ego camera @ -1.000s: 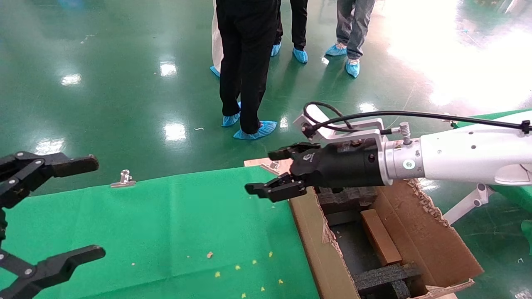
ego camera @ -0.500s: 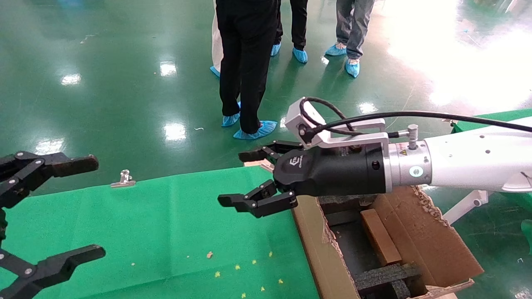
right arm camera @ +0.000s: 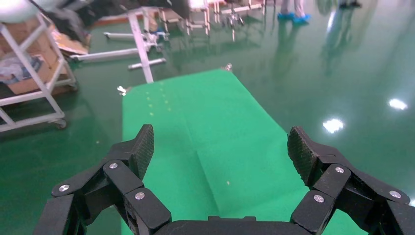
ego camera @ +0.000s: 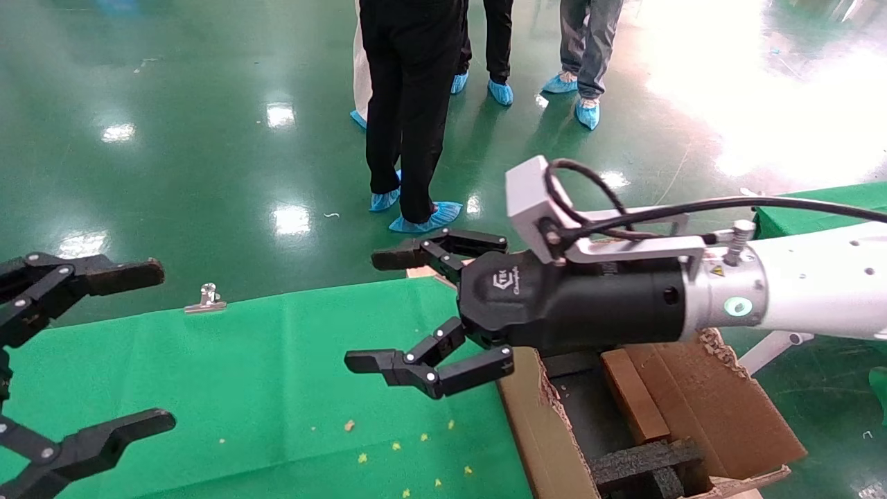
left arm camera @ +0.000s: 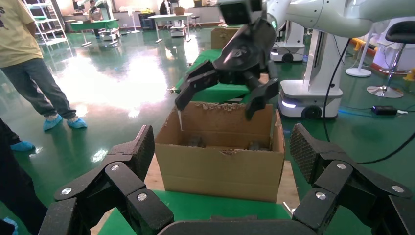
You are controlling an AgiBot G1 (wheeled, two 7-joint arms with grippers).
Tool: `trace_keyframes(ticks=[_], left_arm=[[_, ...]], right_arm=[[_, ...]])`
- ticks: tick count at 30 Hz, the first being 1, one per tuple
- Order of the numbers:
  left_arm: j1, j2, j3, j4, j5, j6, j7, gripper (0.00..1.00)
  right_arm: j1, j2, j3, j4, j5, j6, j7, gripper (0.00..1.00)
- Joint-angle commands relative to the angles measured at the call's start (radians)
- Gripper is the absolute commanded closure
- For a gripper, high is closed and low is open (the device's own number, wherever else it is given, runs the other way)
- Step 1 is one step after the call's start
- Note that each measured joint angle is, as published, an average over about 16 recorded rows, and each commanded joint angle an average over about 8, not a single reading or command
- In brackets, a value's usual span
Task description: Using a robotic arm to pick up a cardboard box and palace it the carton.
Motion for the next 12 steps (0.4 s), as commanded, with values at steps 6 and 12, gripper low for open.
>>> trace_keyframes(ticks=[6,12], left_arm=[[0.0,0.0,0.0,0.0,0.0,0.0,0.0,0.0],[0.0,0.0,0.0,0.0,0.0,0.0,0.0,0.0]], right_arm=[[-0.095,-0.009,0.17,0.016,0.006,-0.09,-0.043,0.0],[-0.154,-0.015,0.275,0.026,0.01,-0.147,-0.069,0.0]])
